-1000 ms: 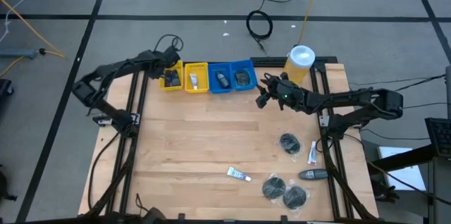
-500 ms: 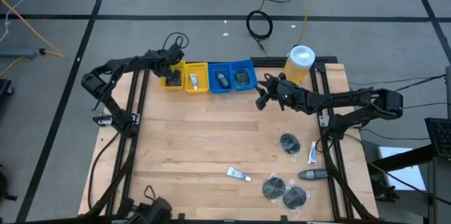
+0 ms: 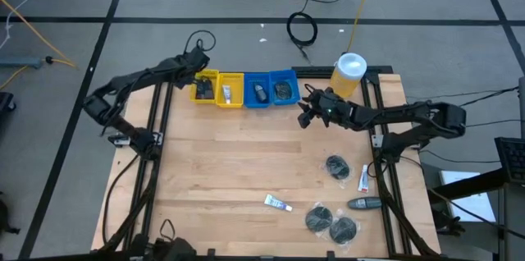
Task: Pick & Place Travel size toiletries
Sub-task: Put the white toothpaste into the right yellow bin, then put the black hairbrush into the right blue bin
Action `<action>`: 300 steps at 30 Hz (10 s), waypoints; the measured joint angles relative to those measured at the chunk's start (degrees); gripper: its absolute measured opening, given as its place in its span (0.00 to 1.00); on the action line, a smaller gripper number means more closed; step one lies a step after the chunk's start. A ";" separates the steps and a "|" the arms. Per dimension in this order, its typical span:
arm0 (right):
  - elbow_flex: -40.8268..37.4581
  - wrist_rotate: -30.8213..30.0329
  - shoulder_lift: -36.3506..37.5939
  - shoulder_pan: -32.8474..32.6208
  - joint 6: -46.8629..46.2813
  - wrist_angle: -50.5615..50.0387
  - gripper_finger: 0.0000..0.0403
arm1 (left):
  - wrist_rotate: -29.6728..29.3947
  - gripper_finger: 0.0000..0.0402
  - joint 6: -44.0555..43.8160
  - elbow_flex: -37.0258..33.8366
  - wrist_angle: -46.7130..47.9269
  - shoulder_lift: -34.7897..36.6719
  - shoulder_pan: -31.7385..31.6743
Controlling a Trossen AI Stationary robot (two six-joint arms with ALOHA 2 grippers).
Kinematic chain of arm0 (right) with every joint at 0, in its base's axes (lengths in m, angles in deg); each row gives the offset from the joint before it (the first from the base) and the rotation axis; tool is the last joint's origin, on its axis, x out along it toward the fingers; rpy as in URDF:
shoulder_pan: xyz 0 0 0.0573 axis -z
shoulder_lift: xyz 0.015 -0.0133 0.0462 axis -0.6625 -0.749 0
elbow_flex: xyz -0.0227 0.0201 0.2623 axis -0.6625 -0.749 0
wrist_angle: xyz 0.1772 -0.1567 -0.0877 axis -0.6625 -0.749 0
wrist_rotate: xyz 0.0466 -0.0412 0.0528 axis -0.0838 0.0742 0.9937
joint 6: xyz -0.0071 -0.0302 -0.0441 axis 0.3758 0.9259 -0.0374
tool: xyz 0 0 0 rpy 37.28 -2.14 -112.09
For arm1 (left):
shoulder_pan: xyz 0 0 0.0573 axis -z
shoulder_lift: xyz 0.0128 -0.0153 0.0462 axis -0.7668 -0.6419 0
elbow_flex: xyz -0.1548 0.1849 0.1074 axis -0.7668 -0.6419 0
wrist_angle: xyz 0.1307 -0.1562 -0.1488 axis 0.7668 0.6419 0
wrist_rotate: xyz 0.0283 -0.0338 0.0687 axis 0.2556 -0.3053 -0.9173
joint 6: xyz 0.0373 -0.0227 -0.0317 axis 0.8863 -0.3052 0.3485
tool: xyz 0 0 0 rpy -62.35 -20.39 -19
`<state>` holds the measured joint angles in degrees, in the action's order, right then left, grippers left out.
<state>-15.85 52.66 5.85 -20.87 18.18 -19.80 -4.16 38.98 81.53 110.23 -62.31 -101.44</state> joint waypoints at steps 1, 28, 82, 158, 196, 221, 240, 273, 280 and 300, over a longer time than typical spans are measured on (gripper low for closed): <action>-0.04 0.02 -0.99 0.31 -0.02 -0.17 0.26 | 0.03 0.04 -0.34 0.00 0.44 1.29 0.88; 0.39 10.59 3.68 -33.90 1.35 -15.94 0.04 | 14.84 0.01 9.69 -29.44 -67.59 8.60 52.83; 22.05 -13.94 -36.20 -58.10 -16.30 4.16 0.71 | 14.55 0.02 12.72 -29.64 -68.75 8.60 55.21; 15.41 -30.18 -31.72 -37.08 45.83 52.11 0.18 | 13.22 0.81 8.01 -27.65 -84.63 11.96 58.95; 15.45 -28.45 -31.67 -38.71 54.69 54.15 0.20 | 44.01 0.07 -5.13 -27.67 -91.00 5.20 50.32; 3.52 -39.91 -31.67 -47.74 16.55 37.42 0.60 | 8.15 0.01 14.07 -8.93 -22.59 23.91 34.54; 3.13 -31.43 -31.65 -45.69 15.02 38.17 0.57 | 31.72 0.10 20.37 2.31 -14.81 -3.05 10.42; 3.13 -31.39 -31.65 -45.71 14.97 38.02 0.56 | 29.96 0.27 22.84 12.15 -13.78 -12.63 4.82; 3.13 -31.39 -31.65 -45.69 14.97 37.55 0.56 | 25.52 0.09 22.63 12.14 -3.40 -7.92 6.33; -3.55 -12.62 3.19 -51.99 -15.76 -5.55 0.56 | 39.30 0.01 13.18 -13.40 -55.02 -5.47 45.20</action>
<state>-19.41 40.04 9.04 -72.86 2.41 -25.34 35.14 52.16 68.13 55.21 -67.79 -56.25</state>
